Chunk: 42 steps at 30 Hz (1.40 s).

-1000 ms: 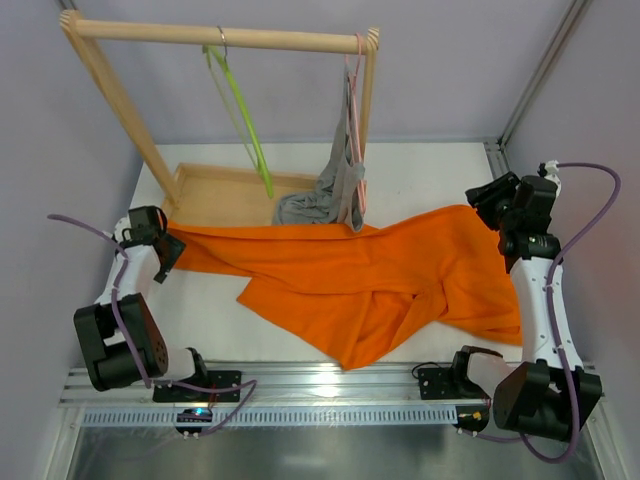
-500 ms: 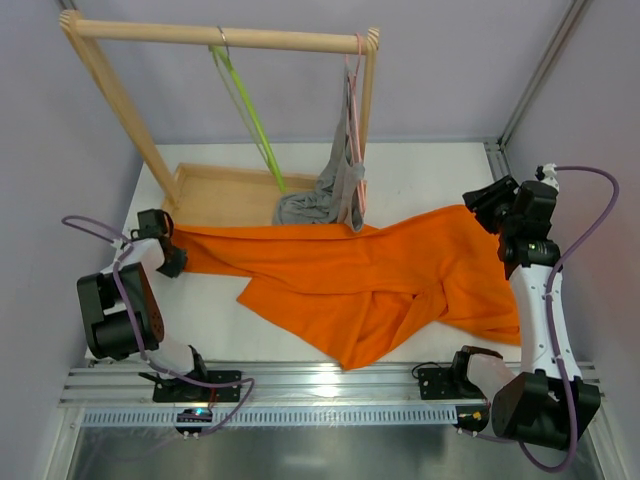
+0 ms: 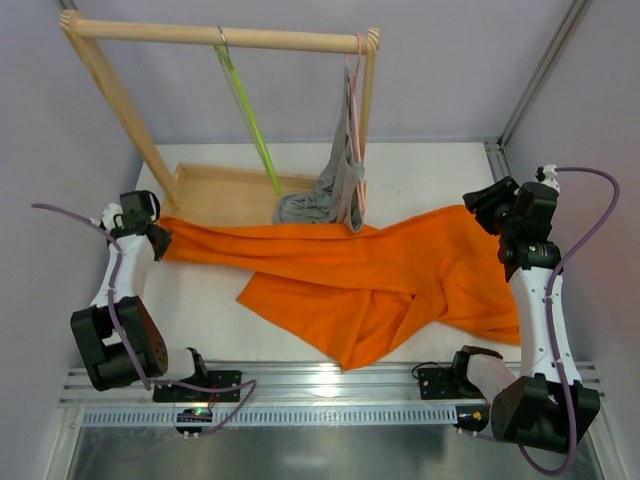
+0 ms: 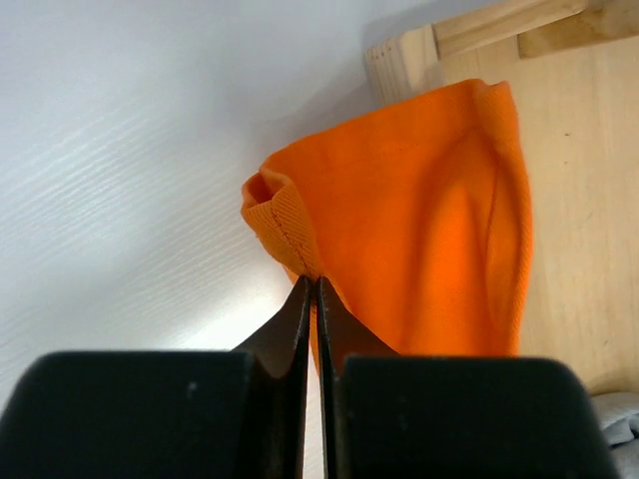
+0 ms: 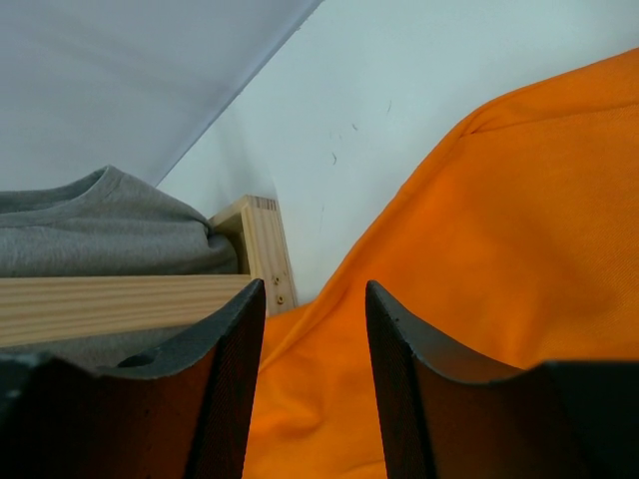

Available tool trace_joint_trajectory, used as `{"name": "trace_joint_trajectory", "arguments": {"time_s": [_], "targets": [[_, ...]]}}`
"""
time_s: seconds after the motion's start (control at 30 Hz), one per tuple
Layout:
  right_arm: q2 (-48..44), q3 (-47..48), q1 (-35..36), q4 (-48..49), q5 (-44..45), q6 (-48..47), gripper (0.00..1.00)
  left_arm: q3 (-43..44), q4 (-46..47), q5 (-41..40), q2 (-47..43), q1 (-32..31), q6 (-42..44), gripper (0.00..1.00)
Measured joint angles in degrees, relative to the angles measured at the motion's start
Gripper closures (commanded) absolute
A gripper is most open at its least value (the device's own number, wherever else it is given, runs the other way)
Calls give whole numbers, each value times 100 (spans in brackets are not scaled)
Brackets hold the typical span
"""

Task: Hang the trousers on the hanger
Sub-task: Fold the trousers

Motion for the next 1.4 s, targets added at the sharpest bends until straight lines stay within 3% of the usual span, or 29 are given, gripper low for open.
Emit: {"name": "trace_joint_trajectory", "arguments": {"time_s": [0.17,0.2,0.3,0.4,0.63,1.0,1.2,1.4], "targets": [[-9,0,0,-52,0,-28,52,-50,-247,-192,37,0,26,99],[-7,0,0,-72,0,-39,52,-90,-271,-205,46,0,39,83],[-9,13,0,-177,-15,-85,52,-116,-402,-227,57,0,116,53],[-9,57,-2,-323,-90,-111,52,-138,-474,-295,-31,-140,212,44],[-94,125,-2,-581,-297,-133,52,-540,-621,-568,-1283,-1932,273,44],[-789,-214,-4,-1377,-275,31,52,-1930,-726,-44,-2505,-4221,-415,43],[-1054,-369,-4,-1650,-125,61,52,-2345,-693,-17,-2752,-4769,-885,43],[-1189,-466,-4,-1963,114,72,52,-2649,-627,-13,-2750,-4868,-1233,42]]}}
